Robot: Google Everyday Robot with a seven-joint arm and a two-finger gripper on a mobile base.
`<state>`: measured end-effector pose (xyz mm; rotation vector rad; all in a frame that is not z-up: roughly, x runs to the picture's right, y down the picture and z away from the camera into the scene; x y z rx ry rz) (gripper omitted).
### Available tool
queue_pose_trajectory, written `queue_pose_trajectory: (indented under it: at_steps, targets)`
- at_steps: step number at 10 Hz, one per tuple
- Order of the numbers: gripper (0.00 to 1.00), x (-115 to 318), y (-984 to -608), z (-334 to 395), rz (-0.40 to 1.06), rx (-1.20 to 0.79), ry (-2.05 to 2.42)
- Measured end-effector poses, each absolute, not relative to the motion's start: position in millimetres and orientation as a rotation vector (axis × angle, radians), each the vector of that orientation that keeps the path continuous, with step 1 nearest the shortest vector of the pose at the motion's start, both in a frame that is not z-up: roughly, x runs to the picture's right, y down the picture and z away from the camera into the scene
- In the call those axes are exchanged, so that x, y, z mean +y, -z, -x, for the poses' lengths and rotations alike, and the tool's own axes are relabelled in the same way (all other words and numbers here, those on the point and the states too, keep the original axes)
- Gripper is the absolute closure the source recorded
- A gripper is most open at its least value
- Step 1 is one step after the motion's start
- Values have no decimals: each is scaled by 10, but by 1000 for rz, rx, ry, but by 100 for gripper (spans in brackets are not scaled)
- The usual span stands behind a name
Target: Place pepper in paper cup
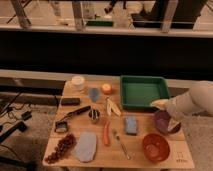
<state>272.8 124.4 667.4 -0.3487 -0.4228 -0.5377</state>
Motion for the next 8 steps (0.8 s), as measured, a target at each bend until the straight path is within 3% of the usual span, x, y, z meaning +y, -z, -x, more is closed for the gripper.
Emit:
queue_pose_trajectory:
  at_steps: [8]
  targets:
    - [20, 1332, -6680, -2674, 343, -467, 745]
